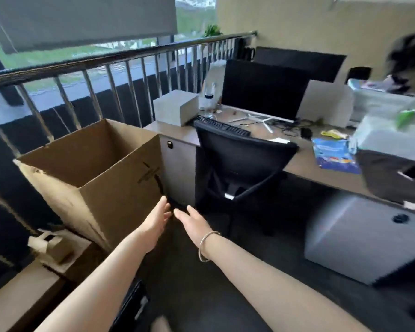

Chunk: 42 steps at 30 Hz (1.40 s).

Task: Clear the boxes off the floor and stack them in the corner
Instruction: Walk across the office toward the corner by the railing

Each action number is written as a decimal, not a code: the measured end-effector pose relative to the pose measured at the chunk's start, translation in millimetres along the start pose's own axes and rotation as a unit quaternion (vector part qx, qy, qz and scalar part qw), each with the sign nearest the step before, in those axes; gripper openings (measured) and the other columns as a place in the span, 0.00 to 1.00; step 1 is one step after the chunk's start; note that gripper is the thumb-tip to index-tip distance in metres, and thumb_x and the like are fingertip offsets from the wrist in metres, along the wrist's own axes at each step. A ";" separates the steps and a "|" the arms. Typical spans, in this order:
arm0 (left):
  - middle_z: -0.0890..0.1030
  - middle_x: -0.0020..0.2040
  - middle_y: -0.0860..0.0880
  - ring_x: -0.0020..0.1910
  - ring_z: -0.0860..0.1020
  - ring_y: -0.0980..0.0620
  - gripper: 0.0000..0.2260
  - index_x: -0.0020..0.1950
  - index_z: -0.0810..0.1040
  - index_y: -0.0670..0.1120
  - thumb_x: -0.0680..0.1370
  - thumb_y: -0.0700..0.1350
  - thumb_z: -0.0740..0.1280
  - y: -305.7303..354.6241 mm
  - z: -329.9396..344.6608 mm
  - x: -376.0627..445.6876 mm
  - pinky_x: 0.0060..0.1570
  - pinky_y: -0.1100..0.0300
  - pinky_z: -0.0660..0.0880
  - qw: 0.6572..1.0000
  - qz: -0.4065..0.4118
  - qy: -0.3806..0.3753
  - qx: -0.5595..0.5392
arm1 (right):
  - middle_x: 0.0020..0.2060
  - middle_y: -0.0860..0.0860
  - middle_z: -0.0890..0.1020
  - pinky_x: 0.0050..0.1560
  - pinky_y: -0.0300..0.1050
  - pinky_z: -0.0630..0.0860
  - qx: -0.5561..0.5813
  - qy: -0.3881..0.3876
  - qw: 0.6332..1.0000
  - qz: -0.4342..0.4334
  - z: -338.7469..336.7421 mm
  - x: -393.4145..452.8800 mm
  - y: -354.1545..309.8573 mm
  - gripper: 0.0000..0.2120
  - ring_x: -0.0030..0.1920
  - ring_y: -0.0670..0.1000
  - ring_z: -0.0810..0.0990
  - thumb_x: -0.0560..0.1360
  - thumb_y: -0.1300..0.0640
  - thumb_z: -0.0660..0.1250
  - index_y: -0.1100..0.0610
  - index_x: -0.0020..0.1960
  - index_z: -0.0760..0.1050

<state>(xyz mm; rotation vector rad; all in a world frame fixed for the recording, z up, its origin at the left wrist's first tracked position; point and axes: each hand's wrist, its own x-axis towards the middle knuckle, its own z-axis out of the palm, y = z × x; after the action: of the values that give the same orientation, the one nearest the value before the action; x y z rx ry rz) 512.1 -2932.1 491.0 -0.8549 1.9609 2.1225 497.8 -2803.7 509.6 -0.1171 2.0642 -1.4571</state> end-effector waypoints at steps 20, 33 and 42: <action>0.61 0.77 0.43 0.77 0.56 0.45 0.30 0.78 0.59 0.44 0.82 0.61 0.50 -16.8 607.4 -145.4 0.75 0.48 0.50 0.849 0.024 -0.470 0.240 | 0.76 0.50 0.60 0.73 0.45 0.57 0.202 0.491 0.845 0.056 -454.4 -290.5 183.6 0.34 0.75 0.51 0.59 0.77 0.42 0.62 0.52 0.78 0.54; 0.62 0.77 0.45 0.77 0.59 0.48 0.29 0.79 0.57 0.48 0.82 0.62 0.49 -69.9 954.1 -285.4 0.74 0.52 0.52 0.697 0.008 -0.635 0.333 | 0.74 0.50 0.63 0.66 0.37 0.59 0.261 0.671 0.692 0.053 -702.8 -490.6 305.5 0.31 0.74 0.49 0.61 0.80 0.48 0.61 0.58 0.77 0.55; 0.65 0.76 0.49 0.74 0.63 0.50 0.29 0.77 0.62 0.51 0.80 0.65 0.52 -137.9 1124.3 -397.0 0.72 0.54 0.56 0.624 0.007 -0.687 0.372 | 0.76 0.50 0.59 0.70 0.42 0.57 0.302 0.734 0.605 0.067 -819.2 -612.4 415.0 0.33 0.75 0.49 0.59 0.79 0.46 0.62 0.57 0.78 0.54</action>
<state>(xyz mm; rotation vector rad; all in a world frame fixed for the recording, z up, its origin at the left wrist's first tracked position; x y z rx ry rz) 551.3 -1734.3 557.1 0.7796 1.4574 0.9141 681.6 -1717.4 577.4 2.1165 2.1533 -2.3596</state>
